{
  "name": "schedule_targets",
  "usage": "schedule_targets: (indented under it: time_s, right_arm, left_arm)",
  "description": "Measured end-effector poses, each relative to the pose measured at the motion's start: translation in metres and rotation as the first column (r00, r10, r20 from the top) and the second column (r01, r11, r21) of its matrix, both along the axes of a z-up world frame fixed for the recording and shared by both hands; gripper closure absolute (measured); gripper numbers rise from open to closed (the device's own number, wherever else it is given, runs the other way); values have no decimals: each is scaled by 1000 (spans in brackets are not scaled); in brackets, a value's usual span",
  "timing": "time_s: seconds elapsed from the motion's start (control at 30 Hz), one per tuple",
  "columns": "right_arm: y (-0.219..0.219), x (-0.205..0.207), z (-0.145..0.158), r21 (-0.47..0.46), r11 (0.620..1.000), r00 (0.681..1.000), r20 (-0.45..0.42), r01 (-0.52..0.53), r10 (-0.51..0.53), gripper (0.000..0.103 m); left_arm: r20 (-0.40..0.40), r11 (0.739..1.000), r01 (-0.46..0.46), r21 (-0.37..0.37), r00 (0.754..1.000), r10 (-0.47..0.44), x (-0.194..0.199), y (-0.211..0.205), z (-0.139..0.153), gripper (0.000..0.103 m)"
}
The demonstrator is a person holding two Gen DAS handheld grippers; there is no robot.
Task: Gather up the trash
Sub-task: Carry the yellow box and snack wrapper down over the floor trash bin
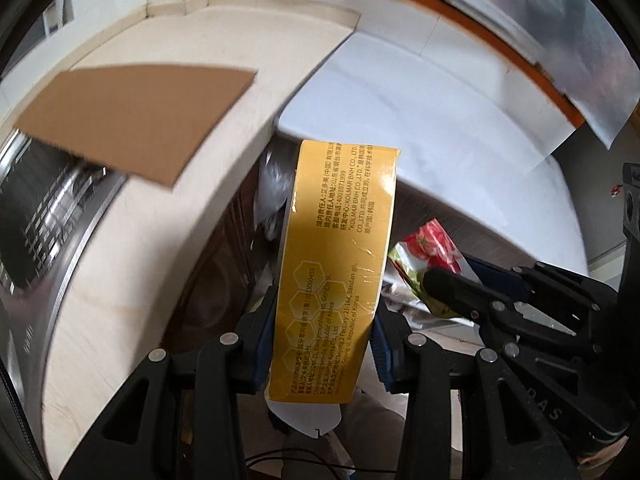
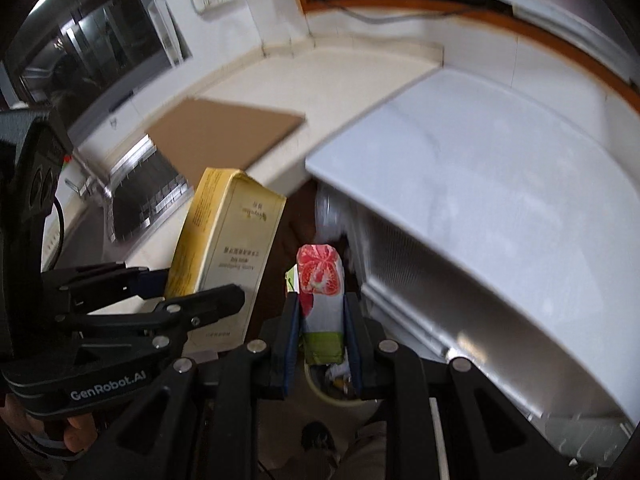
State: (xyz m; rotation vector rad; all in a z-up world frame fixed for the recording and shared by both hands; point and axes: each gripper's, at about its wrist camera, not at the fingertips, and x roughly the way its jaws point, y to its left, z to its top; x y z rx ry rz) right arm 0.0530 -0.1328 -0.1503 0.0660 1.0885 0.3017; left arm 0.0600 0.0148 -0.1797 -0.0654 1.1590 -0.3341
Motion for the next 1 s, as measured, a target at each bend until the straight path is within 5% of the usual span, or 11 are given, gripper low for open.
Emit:
schedule_targets:
  time_s: [0.3,0.8,1.0]
  right_arm:
    - [-1,-9,-80,-13,1000,989,-150,1,-3,82]
    - [-16,23,-276,16,1000,935,-353,-17,22,81]
    - [-14,35,-330,12,999,921,-386,-50,51,80]
  left_arm:
    - [-87,998,-57,14,995,58,-12,-4,-82,63]
    - [-205,988,-155,22,966,156,9,-10,-258,63]
    - [-245,984,-169,64,953,180,24,-10,-312,63]
